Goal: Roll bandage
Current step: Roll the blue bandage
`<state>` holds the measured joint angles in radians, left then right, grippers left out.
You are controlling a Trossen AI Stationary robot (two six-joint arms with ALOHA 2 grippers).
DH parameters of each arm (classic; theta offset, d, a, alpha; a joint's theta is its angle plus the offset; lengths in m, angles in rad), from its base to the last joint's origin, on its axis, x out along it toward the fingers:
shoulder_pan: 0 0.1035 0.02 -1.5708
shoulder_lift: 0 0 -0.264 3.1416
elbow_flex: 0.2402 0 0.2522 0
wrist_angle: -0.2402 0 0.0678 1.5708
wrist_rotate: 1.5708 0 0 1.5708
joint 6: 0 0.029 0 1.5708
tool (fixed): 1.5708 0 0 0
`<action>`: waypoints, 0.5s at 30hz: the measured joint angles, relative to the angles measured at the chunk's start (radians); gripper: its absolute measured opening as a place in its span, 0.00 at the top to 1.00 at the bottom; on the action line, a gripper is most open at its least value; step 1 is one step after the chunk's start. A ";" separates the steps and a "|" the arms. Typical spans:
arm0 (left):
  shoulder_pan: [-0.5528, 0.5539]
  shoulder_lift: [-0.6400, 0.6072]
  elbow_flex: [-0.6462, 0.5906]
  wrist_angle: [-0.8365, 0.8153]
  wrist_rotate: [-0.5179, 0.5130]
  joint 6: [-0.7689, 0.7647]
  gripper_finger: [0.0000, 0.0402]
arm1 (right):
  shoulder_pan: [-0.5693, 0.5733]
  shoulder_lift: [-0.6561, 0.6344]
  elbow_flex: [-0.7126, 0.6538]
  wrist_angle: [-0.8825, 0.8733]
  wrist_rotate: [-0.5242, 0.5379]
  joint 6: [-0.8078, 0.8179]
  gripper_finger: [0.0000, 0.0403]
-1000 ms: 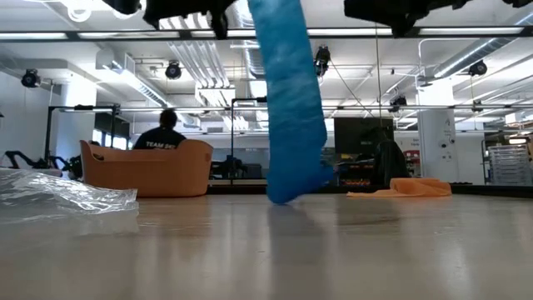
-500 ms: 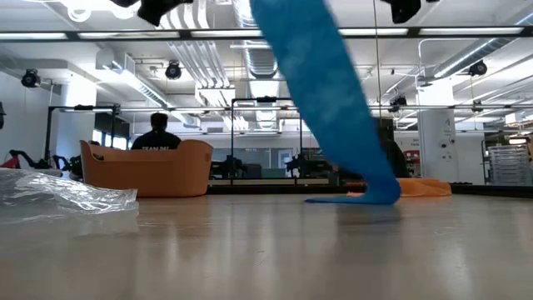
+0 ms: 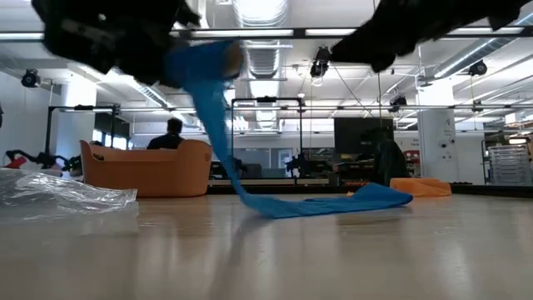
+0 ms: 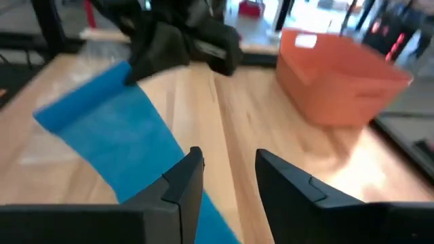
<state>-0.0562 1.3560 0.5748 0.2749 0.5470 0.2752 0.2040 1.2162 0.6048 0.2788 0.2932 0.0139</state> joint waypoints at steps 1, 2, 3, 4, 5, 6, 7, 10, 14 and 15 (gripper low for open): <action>0.006 0.000 -0.023 -0.002 0.018 -0.008 1.00 | -0.016 0.030 0.000 -0.002 -0.013 0.016 0.68; 0.012 0.000 -0.044 -0.004 0.020 -0.020 1.00 | -0.031 0.060 0.000 -0.005 -0.028 0.033 0.67; 0.017 0.000 -0.061 -0.001 0.019 -0.038 1.00 | -0.047 0.093 0.000 -0.004 -0.055 0.051 0.67; 0.021 0.000 -0.078 0.008 0.018 -0.059 1.00 | -0.061 0.126 0.000 -0.004 -0.076 0.069 0.66; 0.024 0.000 -0.094 0.022 0.018 -0.088 1.00 | -0.074 0.157 0.000 -0.002 -0.095 0.084 0.66; 0.027 0.000 -0.108 0.033 0.016 -0.118 0.99 | -0.085 0.189 0.003 -0.001 -0.107 0.098 0.65; 0.030 0.000 -0.117 0.036 0.014 -0.149 0.98 | -0.095 0.218 0.009 -0.001 -0.114 0.099 0.64; 0.038 0.000 -0.135 0.040 0.012 -0.190 0.96 | -0.117 0.301 0.042 0.000 -0.118 0.099 0.62; 0.051 0.000 -0.162 0.038 0.011 -0.192 0.93 | -0.145 0.388 0.110 -0.019 -0.150 0.092 0.60; 0.057 0.000 -0.168 0.029 0.011 -0.196 0.92 | -0.154 0.408 0.126 -0.031 -0.182 0.091 0.60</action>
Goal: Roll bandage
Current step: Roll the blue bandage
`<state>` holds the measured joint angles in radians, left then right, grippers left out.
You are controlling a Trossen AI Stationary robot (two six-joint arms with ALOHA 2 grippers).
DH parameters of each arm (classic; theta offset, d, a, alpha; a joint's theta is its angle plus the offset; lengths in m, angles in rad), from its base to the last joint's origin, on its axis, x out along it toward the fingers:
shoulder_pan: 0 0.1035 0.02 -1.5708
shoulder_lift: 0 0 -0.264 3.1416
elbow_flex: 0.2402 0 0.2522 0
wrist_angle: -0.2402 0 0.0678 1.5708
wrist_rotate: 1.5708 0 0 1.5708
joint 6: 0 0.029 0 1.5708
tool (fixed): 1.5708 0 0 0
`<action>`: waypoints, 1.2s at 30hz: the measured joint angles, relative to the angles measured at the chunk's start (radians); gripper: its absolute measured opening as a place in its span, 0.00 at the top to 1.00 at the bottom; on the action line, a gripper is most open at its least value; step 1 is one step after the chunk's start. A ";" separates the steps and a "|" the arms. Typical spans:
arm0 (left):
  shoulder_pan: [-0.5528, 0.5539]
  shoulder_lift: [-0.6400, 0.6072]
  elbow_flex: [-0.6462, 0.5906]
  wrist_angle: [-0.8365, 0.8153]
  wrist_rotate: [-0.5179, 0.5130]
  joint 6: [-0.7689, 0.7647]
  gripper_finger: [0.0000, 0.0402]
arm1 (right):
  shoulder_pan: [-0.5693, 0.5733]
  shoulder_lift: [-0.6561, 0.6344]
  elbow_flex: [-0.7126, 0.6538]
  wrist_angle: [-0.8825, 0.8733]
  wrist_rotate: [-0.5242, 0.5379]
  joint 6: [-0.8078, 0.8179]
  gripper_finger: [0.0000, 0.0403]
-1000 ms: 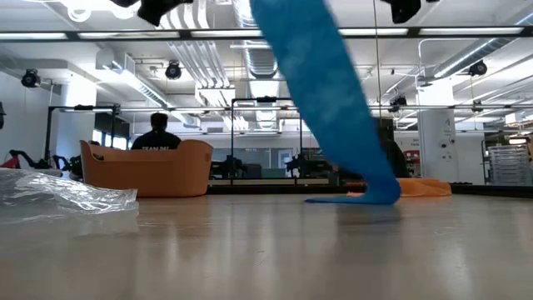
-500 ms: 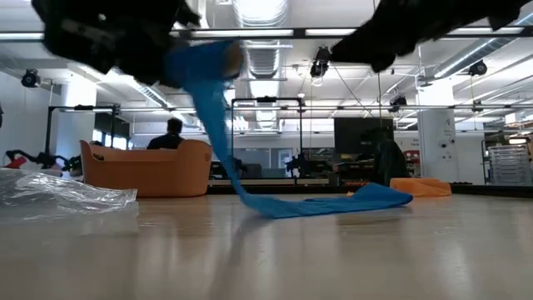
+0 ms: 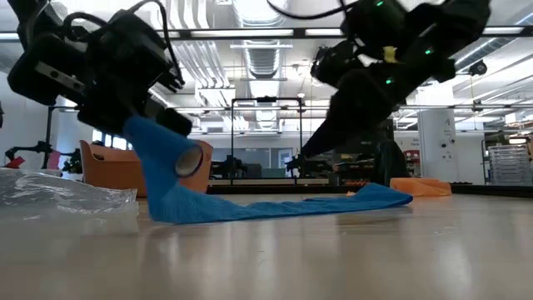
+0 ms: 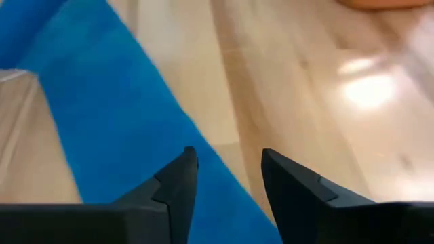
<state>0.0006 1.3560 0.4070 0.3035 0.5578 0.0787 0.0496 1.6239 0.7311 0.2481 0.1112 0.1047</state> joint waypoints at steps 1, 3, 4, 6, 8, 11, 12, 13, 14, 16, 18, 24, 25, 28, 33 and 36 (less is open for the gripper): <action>0.008 0.000 -0.004 -0.013 0.000 -0.007 0.91 | -0.009 0.019 0.020 -0.019 -0.034 0.001 0.59; 0.024 -0.003 -0.012 -0.053 -0.001 -0.014 0.88 | -0.025 0.051 0.054 -0.084 -0.096 0.003 0.58; 0.032 -0.006 -0.012 -0.081 -0.001 -0.013 0.87 | -0.032 0.063 0.071 -0.128 -0.118 0.000 0.58; 0.051 -0.016 -0.013 -0.135 -0.001 -0.010 0.84 | -0.046 0.080 0.102 -0.222 -0.135 -0.015 0.57; 0.069 -0.031 -0.013 -0.174 -0.001 -0.009 0.80 | -0.055 0.088 0.128 -0.304 -0.137 -0.033 0.56; 0.100 -0.066 -0.013 -0.221 -0.001 -0.001 0.75 | -0.062 0.088 0.144 -0.402 -0.138 -0.066 0.55; 0.108 -0.079 -0.013 -0.232 -0.001 0.000 0.73 | -0.064 0.089 0.148 -0.423 -0.138 -0.072 0.55; 0.116 -0.094 -0.013 -0.248 -0.002 0.001 0.71 | -0.065 0.089 0.147 -0.451 -0.138 -0.078 0.55; 0.124 -0.109 -0.013 -0.264 -0.002 0.001 0.69 | -0.068 0.086 0.143 -0.483 -0.138 -0.086 0.55; 0.134 -0.143 -0.013 -0.278 -0.002 0.001 0.65 | -0.071 0.086 0.135 -0.505 -0.139 -0.091 0.56; 0.139 -0.171 -0.013 -0.287 -0.002 -0.010 0.62 | -0.073 0.084 0.129 -0.531 -0.138 -0.090 0.55; 0.139 -0.231 -0.013 -0.312 -0.023 -0.044 0.54 | -0.066 0.050 0.127 -0.672 -0.160 -0.084 0.55; 0.139 -0.239 -0.013 -0.322 -0.042 -0.047 0.53 | -0.063 0.037 0.126 -0.708 -0.167 -0.075 0.56; 0.139 -0.252 -0.013 -0.350 -0.092 -0.043 0.50 | -0.046 -0.013 0.120 -0.813 -0.177 -0.048 0.56; 0.139 -0.279 -0.013 -0.364 -0.129 -0.042 0.49 | -0.007 -0.127 0.122 -0.872 -0.191 0.011 0.56; 0.138 -0.288 -0.013 -0.318 -0.130 -0.091 0.51 | 0.004 -0.185 0.122 -0.807 -0.190 0.036 0.55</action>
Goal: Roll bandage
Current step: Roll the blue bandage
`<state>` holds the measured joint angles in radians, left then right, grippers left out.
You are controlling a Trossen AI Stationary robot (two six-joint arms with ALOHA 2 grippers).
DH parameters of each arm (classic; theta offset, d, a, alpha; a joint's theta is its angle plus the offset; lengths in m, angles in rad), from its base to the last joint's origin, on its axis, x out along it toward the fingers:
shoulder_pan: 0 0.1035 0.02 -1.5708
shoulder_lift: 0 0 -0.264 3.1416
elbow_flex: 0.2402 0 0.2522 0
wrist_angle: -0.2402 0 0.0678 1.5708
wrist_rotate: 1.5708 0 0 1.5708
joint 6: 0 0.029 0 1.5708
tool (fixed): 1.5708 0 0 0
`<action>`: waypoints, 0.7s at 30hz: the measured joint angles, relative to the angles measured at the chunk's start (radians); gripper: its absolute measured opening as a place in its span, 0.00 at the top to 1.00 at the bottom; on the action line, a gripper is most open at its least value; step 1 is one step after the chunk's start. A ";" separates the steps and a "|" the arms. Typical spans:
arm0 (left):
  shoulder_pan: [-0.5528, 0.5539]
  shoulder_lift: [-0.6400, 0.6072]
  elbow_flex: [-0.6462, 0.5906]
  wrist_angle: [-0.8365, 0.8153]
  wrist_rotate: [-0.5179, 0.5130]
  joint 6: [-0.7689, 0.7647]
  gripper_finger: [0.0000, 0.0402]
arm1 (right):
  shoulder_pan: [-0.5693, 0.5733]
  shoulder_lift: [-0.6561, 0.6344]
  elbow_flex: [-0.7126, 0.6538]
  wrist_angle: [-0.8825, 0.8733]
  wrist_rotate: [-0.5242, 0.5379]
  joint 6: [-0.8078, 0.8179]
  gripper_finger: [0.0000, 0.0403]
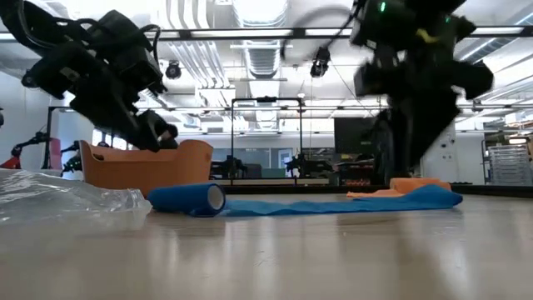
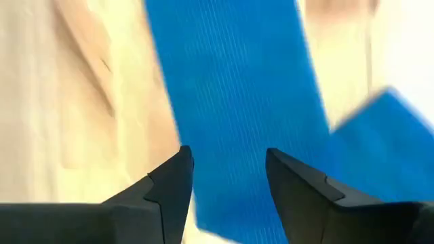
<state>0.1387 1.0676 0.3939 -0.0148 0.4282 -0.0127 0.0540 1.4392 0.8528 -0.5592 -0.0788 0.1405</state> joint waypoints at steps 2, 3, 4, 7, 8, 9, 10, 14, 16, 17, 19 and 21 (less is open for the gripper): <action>-0.011 0.001 -0.003 0.089 -0.003 -0.088 0.53 | -0.001 -0.015 0.001 0.080 0.008 0.013 0.55; -0.020 0.010 -0.005 0.144 -0.010 -0.144 0.54 | -0.001 -0.014 0.001 0.117 0.013 0.005 0.55; -0.033 0.026 -0.005 0.211 -0.024 -0.191 0.55 | -0.002 -0.011 0.000 0.145 0.025 -0.005 0.55; -0.084 0.077 0.004 0.331 -0.100 -0.267 0.59 | -0.005 0.042 0.000 0.256 0.052 -0.035 0.55; -0.107 0.103 0.017 0.356 -0.132 -0.279 0.60 | -0.008 0.065 0.000 0.268 0.052 -0.035 0.55; -0.131 0.132 0.027 0.372 -0.168 -0.291 0.61 | -0.012 0.093 0.000 0.279 0.052 -0.032 0.55; -0.156 0.160 0.034 0.376 -0.200 -0.302 0.63 | -0.013 0.124 0.006 0.288 0.052 -0.029 0.55; -0.240 0.293 0.105 0.385 -0.259 -0.316 0.67 | -0.013 0.229 0.030 0.287 0.053 -0.029 0.55; -0.266 0.359 0.148 0.376 -0.263 -0.319 0.70 | -0.013 0.271 0.046 0.294 0.052 -0.033 0.55; -0.276 0.398 0.176 0.387 -0.262 -0.317 0.70 | -0.013 0.282 0.051 0.284 0.053 -0.034 0.56; -0.289 0.452 0.205 0.363 -0.260 -0.297 0.71 | -0.013 0.306 0.065 0.255 0.054 -0.041 0.57; -0.295 0.507 0.240 0.350 -0.248 -0.271 0.72 | -0.013 0.308 0.070 0.229 0.056 -0.056 0.58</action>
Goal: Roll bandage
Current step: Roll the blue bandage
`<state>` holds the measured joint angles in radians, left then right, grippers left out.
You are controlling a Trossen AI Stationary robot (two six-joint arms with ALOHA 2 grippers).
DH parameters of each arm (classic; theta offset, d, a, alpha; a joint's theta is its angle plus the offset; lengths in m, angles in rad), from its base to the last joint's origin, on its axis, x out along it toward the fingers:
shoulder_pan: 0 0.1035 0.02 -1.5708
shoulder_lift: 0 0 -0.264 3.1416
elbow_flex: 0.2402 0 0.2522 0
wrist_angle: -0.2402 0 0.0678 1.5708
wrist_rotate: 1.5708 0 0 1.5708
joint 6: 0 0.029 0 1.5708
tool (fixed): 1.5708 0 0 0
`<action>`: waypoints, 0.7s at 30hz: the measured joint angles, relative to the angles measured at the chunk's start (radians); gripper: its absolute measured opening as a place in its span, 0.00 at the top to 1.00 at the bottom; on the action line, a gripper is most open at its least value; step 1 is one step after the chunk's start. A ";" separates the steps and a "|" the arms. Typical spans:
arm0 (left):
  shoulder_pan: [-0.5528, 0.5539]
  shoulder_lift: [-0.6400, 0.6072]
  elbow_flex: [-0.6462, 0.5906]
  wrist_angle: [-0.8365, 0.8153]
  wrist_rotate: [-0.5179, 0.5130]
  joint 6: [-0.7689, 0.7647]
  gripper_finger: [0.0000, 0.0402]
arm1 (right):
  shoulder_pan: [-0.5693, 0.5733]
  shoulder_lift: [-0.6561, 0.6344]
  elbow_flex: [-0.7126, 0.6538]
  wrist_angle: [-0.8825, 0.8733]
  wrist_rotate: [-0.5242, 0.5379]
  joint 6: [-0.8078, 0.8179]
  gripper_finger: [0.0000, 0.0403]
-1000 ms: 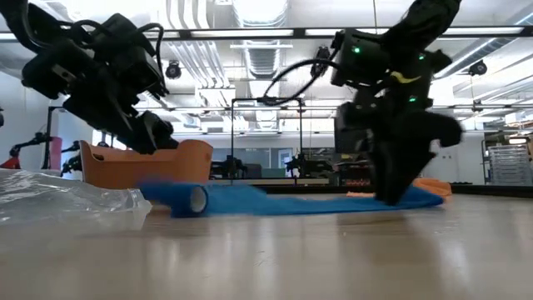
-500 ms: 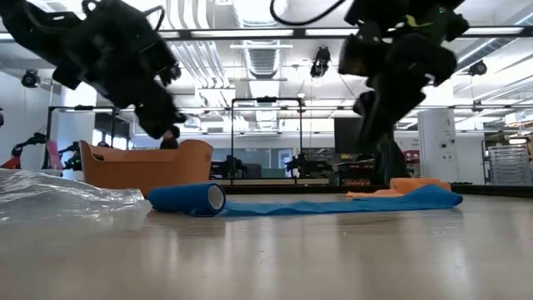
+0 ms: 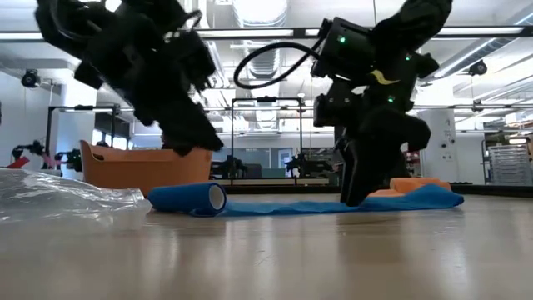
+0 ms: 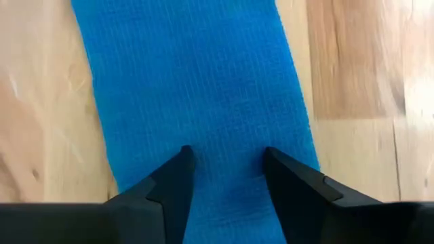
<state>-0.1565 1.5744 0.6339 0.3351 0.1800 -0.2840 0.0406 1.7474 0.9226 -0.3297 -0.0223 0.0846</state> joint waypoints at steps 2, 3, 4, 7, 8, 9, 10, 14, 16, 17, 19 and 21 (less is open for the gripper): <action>0.000 0.029 0.010 -0.048 0.007 0.013 0.72 | 0.000 -0.003 -0.002 -0.051 0.000 -0.007 0.58; 0.000 0.042 0.011 -0.080 0.010 0.014 0.72 | 0.000 -0.006 -0.005 -0.061 0.003 -0.009 0.59; 0.002 0.062 0.021 -0.101 0.013 0.021 0.72 | 0.001 -0.020 -0.007 -0.077 0.002 -0.011 0.59; 0.004 0.069 0.027 -0.161 0.023 0.053 0.72 | 0.007 -0.043 -0.015 -0.129 -0.002 -0.013 0.60; 0.004 0.068 0.025 -0.186 0.030 0.056 0.72 | 0.008 -0.056 -0.020 -0.137 -0.001 -0.014 0.60; 0.002 0.065 0.024 -0.212 0.038 0.056 0.72 | 0.010 -0.066 -0.023 -0.161 -0.005 -0.015 0.61; 0.002 0.051 0.021 -0.250 0.044 0.056 0.72 | 0.010 -0.073 -0.028 -0.186 -0.006 -0.015 0.61; 0.007 -0.042 0.020 -0.495 0.023 0.047 0.72 | 0.010 -0.105 -0.050 -0.228 -0.008 -0.028 0.60; 0.006 -0.119 0.036 -0.655 -0.021 0.047 0.72 | 0.010 -0.108 -0.060 -0.219 -0.008 -0.036 0.60; 0.005 -0.147 0.045 -0.713 -0.051 0.047 0.72 | 0.010 -0.113 -0.064 -0.212 -0.008 -0.042 0.59; 0.005 -0.200 0.043 -0.772 -0.144 0.036 0.72 | 0.010 -0.115 -0.068 -0.205 -0.008 -0.036 0.59; 0.007 -0.257 0.034 -0.733 -0.220 0.002 0.72 | 0.010 -0.110 -0.068 -0.167 -0.007 -0.024 0.58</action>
<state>-0.1493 1.3177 0.6676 -0.3977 -0.0404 -0.2825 0.0502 1.6379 0.8551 -0.4963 -0.0297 0.0607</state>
